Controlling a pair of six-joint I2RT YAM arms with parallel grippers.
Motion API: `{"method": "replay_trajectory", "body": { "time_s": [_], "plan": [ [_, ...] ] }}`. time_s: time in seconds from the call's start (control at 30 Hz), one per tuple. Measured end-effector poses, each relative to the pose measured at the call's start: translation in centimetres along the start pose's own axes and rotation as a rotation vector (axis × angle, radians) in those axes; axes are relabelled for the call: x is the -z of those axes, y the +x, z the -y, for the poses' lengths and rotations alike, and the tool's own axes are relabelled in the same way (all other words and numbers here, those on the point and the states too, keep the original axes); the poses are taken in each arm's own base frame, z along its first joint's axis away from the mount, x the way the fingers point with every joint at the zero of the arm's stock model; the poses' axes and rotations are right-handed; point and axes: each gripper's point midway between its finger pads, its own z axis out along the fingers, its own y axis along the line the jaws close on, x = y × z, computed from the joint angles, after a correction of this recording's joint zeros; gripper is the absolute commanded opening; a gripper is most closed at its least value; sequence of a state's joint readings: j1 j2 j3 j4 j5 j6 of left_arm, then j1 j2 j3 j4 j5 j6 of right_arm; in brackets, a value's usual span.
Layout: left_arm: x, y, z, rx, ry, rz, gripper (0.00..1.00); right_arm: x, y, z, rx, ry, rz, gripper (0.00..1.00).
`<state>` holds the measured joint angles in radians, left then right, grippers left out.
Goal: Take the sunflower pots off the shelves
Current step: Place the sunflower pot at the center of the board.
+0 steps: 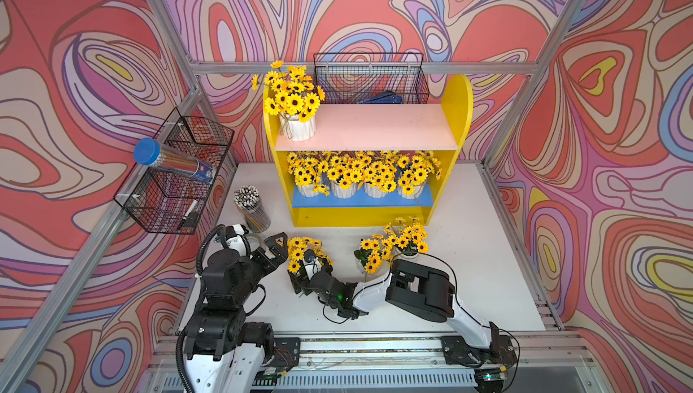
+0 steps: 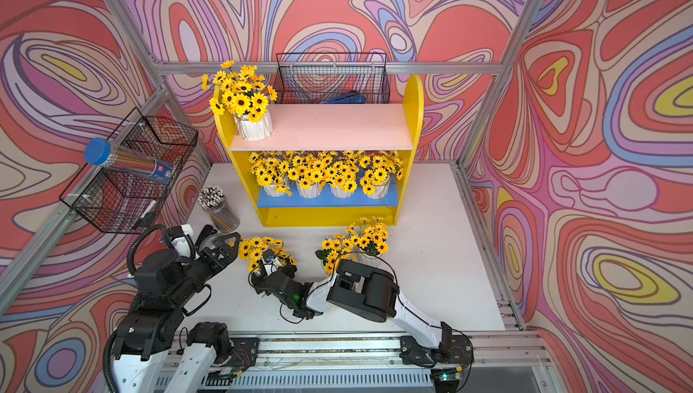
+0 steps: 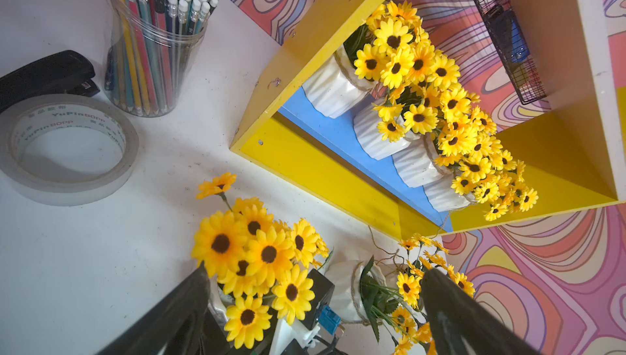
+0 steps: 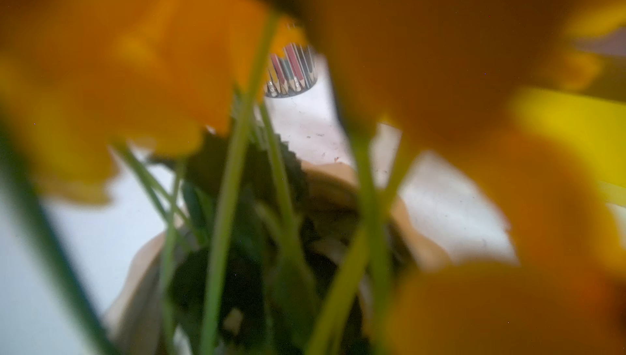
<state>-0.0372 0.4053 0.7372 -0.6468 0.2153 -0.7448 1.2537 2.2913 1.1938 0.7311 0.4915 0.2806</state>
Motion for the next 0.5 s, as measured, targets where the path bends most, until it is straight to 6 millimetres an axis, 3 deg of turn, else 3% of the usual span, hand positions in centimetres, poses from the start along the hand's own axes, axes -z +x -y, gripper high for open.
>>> {"method": "replay_trajectory", "body": {
  "time_s": [0.27,0.5],
  "plan": [
    [-0.3,0.0,-0.1,0.002,-0.008,-0.01,0.99,0.5,0.3,0.8,0.009,0.064,-0.039,0.98],
    [-0.5,0.1,-0.2,0.004,-0.015,-0.019,0.99,2.2,1.2,2.7,0.048,0.088,-0.068,0.98]
  ]
}}
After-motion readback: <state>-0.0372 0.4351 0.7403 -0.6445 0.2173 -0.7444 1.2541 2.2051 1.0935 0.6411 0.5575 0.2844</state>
